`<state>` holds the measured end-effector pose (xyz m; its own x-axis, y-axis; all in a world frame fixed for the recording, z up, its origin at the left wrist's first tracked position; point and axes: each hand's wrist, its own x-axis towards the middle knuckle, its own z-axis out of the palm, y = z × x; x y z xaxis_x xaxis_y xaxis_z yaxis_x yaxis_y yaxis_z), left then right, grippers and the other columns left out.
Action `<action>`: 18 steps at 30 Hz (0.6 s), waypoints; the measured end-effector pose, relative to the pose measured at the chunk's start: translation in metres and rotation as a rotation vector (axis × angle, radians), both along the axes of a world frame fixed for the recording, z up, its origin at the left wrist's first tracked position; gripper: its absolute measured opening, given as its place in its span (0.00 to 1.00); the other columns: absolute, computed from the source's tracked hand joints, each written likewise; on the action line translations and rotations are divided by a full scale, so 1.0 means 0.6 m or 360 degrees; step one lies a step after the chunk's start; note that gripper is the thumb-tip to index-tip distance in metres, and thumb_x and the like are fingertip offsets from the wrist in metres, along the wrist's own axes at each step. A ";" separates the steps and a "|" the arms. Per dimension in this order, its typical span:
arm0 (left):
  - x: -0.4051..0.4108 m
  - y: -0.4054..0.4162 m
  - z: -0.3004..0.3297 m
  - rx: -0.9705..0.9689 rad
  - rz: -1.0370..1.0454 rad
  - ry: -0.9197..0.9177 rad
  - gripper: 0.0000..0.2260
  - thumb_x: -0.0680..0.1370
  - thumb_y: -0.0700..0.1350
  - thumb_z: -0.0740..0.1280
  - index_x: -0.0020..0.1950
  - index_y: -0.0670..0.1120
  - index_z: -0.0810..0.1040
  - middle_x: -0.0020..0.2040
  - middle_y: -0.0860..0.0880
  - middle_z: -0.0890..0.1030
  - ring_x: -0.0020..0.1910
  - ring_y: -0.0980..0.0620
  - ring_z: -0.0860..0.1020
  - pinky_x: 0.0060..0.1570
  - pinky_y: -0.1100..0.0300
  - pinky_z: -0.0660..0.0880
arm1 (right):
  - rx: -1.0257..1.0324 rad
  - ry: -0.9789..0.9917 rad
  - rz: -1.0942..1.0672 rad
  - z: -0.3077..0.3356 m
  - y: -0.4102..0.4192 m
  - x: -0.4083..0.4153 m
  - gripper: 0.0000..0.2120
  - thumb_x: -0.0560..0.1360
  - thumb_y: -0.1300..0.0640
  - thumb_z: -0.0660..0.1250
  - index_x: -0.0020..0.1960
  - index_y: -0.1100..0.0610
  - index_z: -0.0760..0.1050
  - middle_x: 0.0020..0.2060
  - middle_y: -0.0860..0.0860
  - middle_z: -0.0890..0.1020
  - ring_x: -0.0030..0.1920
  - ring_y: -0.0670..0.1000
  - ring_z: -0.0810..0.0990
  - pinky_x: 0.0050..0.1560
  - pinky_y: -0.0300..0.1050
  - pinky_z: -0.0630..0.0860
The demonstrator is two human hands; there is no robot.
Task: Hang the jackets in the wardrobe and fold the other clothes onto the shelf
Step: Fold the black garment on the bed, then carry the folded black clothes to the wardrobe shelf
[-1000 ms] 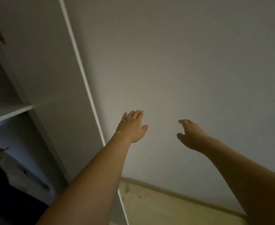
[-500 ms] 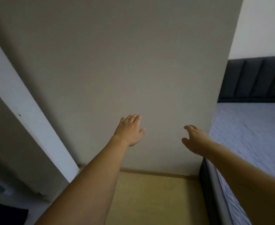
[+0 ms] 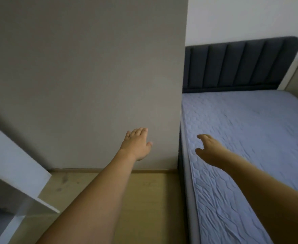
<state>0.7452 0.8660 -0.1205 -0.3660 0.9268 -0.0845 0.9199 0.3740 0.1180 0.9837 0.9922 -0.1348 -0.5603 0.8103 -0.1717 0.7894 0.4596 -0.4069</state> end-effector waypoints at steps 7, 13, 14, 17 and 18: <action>0.229 0.167 -0.062 0.0013 0.0022 0.0007 0.29 0.81 0.55 0.56 0.79 0.46 0.52 0.78 0.45 0.57 0.77 0.46 0.55 0.75 0.47 0.51 | -0.0071 -0.0099 -0.0107 -0.068 0.185 0.292 0.30 0.78 0.51 0.62 0.76 0.56 0.56 0.75 0.55 0.61 0.72 0.56 0.64 0.70 0.51 0.63; 0.397 0.274 -0.163 -0.0120 0.0053 -0.0142 0.29 0.81 0.55 0.58 0.79 0.46 0.54 0.78 0.45 0.59 0.75 0.45 0.60 0.74 0.51 0.55 | -0.0272 -0.0291 -0.0218 -0.151 0.283 0.481 0.29 0.78 0.54 0.61 0.76 0.58 0.56 0.75 0.56 0.60 0.72 0.57 0.63 0.70 0.50 0.62; 0.421 0.290 -0.191 -0.0152 0.0067 -0.0201 0.29 0.81 0.55 0.58 0.79 0.46 0.54 0.78 0.45 0.59 0.75 0.44 0.60 0.74 0.51 0.55 | -0.0292 -0.0302 -0.0217 -0.176 0.299 0.502 0.29 0.78 0.54 0.60 0.76 0.58 0.56 0.75 0.56 0.60 0.73 0.57 0.62 0.70 0.49 0.61; 0.500 0.337 -0.295 -0.0201 0.0117 -0.0361 0.29 0.81 0.54 0.58 0.79 0.45 0.55 0.78 0.44 0.59 0.76 0.45 0.59 0.74 0.51 0.55 | -0.0382 -0.0322 -0.0189 -0.264 0.341 0.567 0.29 0.78 0.54 0.60 0.77 0.58 0.55 0.75 0.56 0.60 0.73 0.57 0.62 0.70 0.50 0.61; 0.528 0.350 -0.331 -0.0234 0.0138 -0.0421 0.29 0.81 0.54 0.59 0.79 0.44 0.55 0.78 0.44 0.59 0.76 0.45 0.59 0.74 0.51 0.56 | -0.0435 -0.0334 -0.0178 -0.296 0.355 0.591 0.29 0.78 0.54 0.60 0.77 0.58 0.55 0.75 0.56 0.60 0.73 0.57 0.62 0.70 0.49 0.61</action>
<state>1.0618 1.0760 -0.3193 -0.3906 0.8638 -0.3183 0.8283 0.4806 0.2880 1.3386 1.2051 -0.3123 -0.4003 0.7730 -0.4922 0.9081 0.2624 -0.3265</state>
